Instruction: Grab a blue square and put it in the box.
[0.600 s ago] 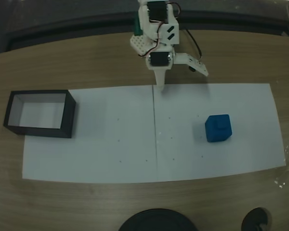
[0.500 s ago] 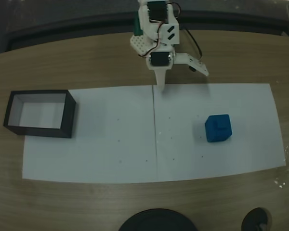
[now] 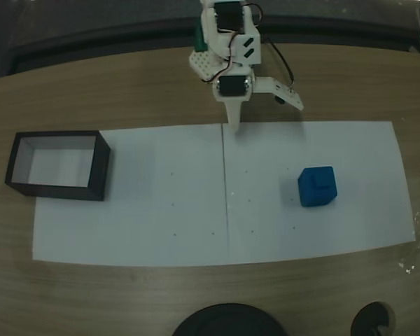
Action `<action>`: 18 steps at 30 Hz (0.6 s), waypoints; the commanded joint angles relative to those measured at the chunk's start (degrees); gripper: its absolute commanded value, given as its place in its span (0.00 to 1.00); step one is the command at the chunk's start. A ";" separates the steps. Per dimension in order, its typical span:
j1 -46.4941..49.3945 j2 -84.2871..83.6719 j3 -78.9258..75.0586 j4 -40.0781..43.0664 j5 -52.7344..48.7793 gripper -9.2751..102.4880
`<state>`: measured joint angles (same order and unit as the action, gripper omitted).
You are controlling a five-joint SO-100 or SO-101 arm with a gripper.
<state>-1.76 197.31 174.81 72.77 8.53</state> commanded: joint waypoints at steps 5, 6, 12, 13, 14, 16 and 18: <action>-3.87 0.00 -3.08 0.09 0.00 0.08; -5.01 0.00 -2.99 -0.62 0.00 0.08; -5.54 0.00 -4.31 -14.77 -0.18 0.16; -5.98 -0.44 -5.80 -16.08 -0.53 0.20; -6.15 -1.05 -8.00 -16.61 -1.05 0.22; -5.63 -1.49 -13.97 -15.64 -1.67 0.23; -5.80 -3.69 -20.74 -13.54 -1.67 0.23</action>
<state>-7.65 195.12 163.12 58.89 7.03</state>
